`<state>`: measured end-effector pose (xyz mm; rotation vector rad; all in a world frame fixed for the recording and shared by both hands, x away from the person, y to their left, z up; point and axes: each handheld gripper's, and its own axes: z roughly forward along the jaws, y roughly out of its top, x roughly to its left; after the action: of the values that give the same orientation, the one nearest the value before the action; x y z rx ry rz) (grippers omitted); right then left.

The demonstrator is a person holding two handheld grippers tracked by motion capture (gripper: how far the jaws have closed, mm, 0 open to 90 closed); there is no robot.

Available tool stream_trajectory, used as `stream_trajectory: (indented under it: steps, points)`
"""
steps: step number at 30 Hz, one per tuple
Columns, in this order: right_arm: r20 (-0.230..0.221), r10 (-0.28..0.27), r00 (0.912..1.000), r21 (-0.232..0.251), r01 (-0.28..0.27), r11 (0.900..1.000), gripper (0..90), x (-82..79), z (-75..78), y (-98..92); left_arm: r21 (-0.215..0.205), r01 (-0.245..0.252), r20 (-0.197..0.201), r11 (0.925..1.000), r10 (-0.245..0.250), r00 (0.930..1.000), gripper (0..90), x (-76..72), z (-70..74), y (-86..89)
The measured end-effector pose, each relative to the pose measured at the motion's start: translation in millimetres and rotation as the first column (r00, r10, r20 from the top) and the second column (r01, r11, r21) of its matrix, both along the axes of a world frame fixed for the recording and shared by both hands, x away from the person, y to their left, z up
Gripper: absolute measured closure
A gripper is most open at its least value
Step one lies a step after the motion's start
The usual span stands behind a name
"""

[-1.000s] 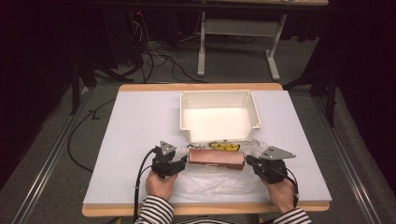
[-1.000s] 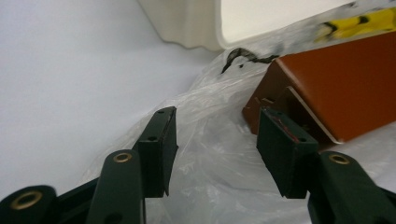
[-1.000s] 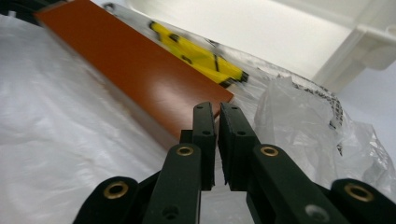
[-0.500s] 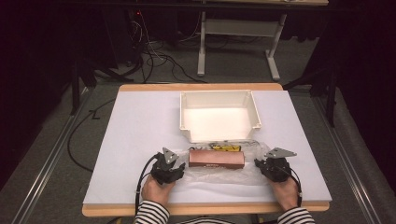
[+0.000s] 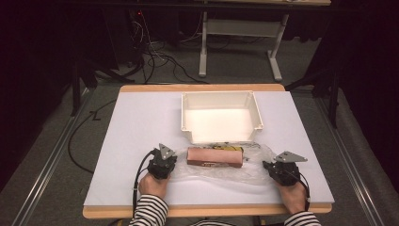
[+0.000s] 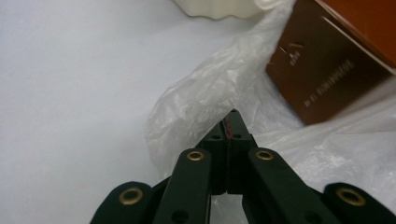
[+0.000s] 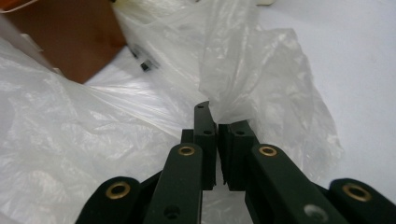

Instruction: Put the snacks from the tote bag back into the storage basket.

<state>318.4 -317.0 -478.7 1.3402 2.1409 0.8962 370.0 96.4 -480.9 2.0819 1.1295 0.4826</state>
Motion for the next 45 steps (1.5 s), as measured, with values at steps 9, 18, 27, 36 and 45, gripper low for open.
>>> stream_trajectory:
  steps: [9, 18, 27, 36, 45]
  points:
    - [0.013, 0.083, 0.9964, 0.087, -0.084, 0.993, 66.5, -0.6, 10.2, 11.5, -0.088, 0.083, 0.051, 0.9927, -0.078, 0.9956, 64.2, -12.4, 9.2, 2.4]
    - [0.070, 0.243, 0.9675, 0.178, -0.252, 0.951, 49.2, 3.8, 33.0, 29.4, -0.115, 0.069, 0.068, 0.9910, -0.062, 0.9958, 50.6, -14.1, 13.7, 6.5]
    - [0.100, 0.298, 0.9492, 0.182, -0.312, 0.932, 42.9, 15.4, 47.9, 43.4, -0.121, 0.048, 0.059, 0.9916, -0.041, 0.9974, 44.6, -7.3, 7.3, 1.9]
    - [0.110, 0.366, 0.9242, 0.132, -0.378, 0.916, 39.3, 33.9, 55.2, 61.7, -0.110, 0.022, 0.079, 0.9937, -0.013, 0.9968, 44.3, -5.9, -1.3, 0.4]
    - [0.078, 0.402, 0.9125, 0.120, -0.408, 0.905, 38.8, 45.6, 52.7, 73.3, -0.091, 0.019, 0.080, 0.9957, -0.012, 0.9967, 43.7, -6.3, -3.0, -1.5]
